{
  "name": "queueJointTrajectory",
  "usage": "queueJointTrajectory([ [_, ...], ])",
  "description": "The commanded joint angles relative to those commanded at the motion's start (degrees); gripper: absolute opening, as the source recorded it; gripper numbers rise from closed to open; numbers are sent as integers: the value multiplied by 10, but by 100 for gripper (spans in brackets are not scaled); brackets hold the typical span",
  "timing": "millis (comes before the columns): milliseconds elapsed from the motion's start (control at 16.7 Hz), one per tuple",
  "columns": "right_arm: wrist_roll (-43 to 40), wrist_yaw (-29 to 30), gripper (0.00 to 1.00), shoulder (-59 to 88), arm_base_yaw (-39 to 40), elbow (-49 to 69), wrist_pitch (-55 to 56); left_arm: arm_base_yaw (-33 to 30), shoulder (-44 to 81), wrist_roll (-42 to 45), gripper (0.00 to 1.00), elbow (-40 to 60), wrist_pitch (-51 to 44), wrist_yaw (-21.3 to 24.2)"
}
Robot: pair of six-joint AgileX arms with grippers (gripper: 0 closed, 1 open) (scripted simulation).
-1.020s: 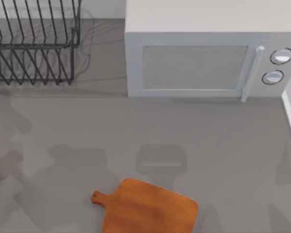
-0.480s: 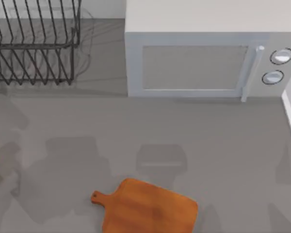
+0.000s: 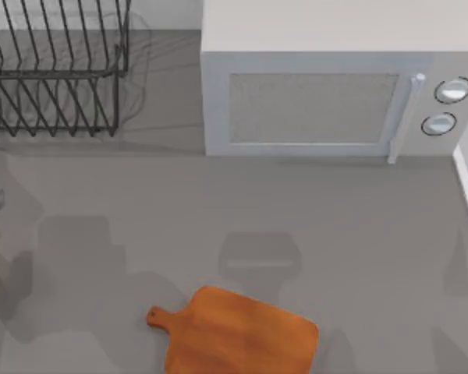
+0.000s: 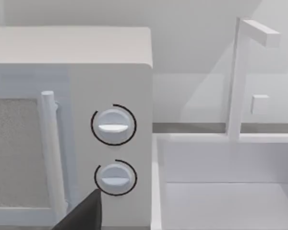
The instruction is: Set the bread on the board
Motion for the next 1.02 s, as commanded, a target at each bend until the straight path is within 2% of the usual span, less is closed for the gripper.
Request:
queueJointTrajectory([
  [360, 0, 0, 100, 0, 0, 0, 0, 0, 12, 1, 100, -15, 22, 0],
  [1020, 0, 0, 100, 0, 0, 0, 0, 0, 12, 1, 17, -15, 22, 0],
])
